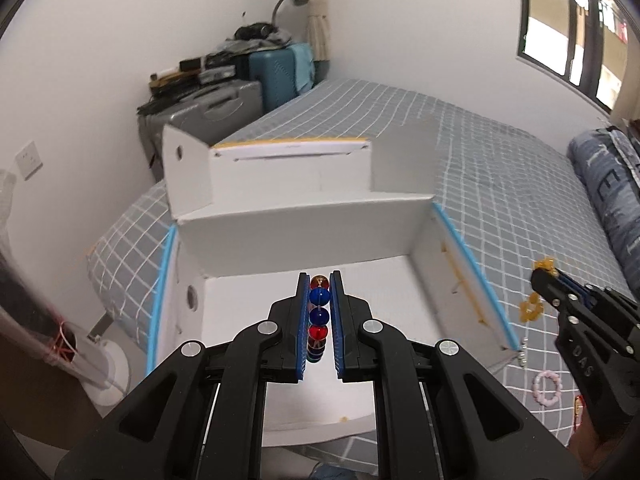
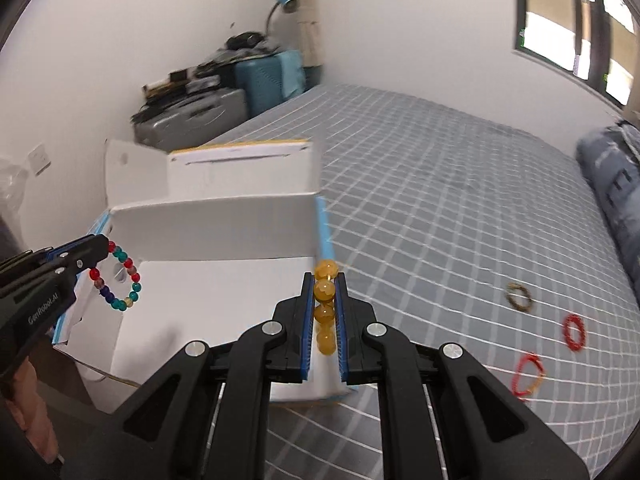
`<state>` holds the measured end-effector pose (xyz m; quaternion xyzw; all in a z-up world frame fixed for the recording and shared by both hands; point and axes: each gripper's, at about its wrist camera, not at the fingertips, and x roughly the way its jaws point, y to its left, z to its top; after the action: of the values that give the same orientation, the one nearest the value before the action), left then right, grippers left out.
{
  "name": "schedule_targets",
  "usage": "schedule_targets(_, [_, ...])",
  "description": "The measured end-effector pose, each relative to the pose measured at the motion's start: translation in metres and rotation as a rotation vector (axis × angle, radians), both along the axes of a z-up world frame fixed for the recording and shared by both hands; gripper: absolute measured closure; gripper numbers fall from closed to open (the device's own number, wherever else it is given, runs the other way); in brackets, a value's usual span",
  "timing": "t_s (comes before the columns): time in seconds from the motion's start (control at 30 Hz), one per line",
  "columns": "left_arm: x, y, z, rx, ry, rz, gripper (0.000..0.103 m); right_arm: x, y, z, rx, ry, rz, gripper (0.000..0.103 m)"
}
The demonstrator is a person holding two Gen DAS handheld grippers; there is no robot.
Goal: Organize jewelry
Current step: 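Carry both held bracelets over to the open white cardboard box, then open both tools to drop the bracelets into the box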
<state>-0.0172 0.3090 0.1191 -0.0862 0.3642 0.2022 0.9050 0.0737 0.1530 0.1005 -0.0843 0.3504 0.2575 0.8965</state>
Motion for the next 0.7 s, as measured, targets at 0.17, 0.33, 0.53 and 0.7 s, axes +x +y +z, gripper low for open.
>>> schedule_targets(0.17, [0.003, 0.024, -0.022, -0.042, 0.042, 0.048, 0.093, 0.008, 0.039, -0.022, -0.022, 0.067, 0.066, 0.094])
schedule_targets(0.33, [0.016, 0.048, -0.053, -0.103, 0.120, 0.076, 0.093, 0.020, 0.070, -0.050, -0.064, 0.152, 0.100, 0.094])
schedule_targets(0.53, [0.027, 0.063, -0.078, -0.157, 0.182, 0.085, 0.093, 0.033, 0.085, -0.077, -0.126, 0.249, 0.095, 0.094])
schedule_targets(0.7, [0.028, 0.067, -0.085, -0.156, 0.195, 0.096, 0.093, 0.033, 0.091, -0.088, -0.154, 0.273, 0.086, 0.094])
